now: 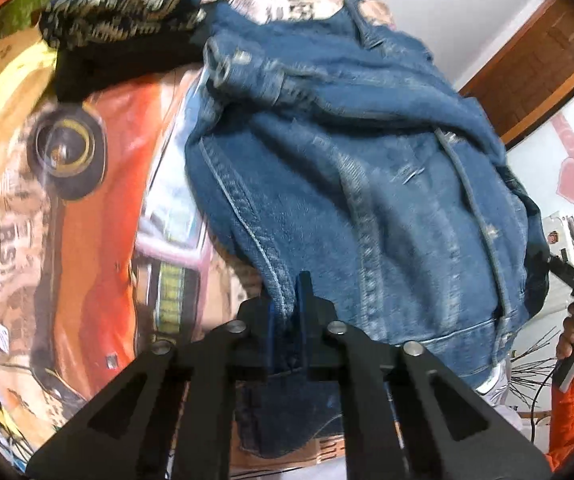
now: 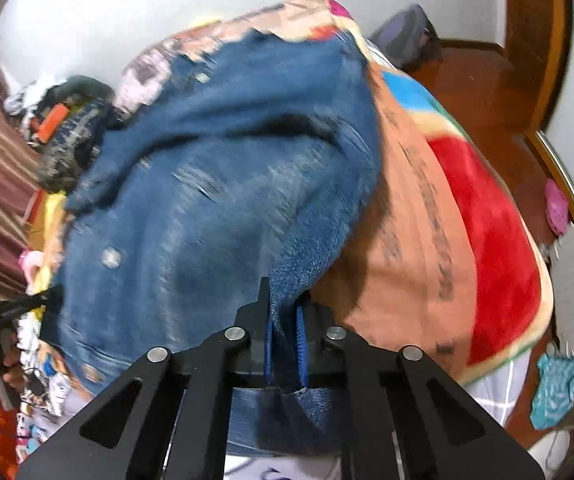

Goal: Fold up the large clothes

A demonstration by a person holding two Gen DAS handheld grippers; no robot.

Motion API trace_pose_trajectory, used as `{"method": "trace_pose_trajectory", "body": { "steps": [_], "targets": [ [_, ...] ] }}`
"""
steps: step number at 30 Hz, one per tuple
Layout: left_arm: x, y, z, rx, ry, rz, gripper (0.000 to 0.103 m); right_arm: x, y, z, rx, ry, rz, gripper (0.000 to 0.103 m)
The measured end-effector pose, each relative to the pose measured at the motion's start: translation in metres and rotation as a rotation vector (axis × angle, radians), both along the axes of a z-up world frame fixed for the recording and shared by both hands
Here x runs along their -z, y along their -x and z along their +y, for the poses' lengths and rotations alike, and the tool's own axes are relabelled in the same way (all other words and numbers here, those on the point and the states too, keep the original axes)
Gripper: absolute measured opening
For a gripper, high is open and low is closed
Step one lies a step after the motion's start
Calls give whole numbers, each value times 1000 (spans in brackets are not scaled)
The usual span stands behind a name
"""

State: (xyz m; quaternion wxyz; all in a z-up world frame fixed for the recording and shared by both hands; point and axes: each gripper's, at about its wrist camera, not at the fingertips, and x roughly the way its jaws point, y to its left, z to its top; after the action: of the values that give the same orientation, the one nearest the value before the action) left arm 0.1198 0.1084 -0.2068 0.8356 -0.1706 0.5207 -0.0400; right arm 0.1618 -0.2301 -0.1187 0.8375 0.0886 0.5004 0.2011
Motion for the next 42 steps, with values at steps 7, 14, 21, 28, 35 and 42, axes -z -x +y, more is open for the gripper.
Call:
{"method": "trace_pose_trajectory", "body": {
  "steps": [7,14,21,28,35,42],
  "targets": [
    [-73,-23,19,-20,92,-196,6,-66,-40,9,-28,-61,-147,7],
    [-125,-82,61,-139,148,-367,6,-87,-103,17,58,-54,-271,6],
    [-56,-159,90,-234,160,-185,8,-22,-173,3,186,-129,-92,7],
    [-13,-179,84,-180,9,-87,10,1,-179,8,152,-40,-71,9],
    [-47,-157,67,-146,-165,-178,46,-26,-162,14,56,101,-112,39],
    [-75,-128,45,-87,-305,-255,55,-46,-125,7,40,151,-189,52]
  ]
}}
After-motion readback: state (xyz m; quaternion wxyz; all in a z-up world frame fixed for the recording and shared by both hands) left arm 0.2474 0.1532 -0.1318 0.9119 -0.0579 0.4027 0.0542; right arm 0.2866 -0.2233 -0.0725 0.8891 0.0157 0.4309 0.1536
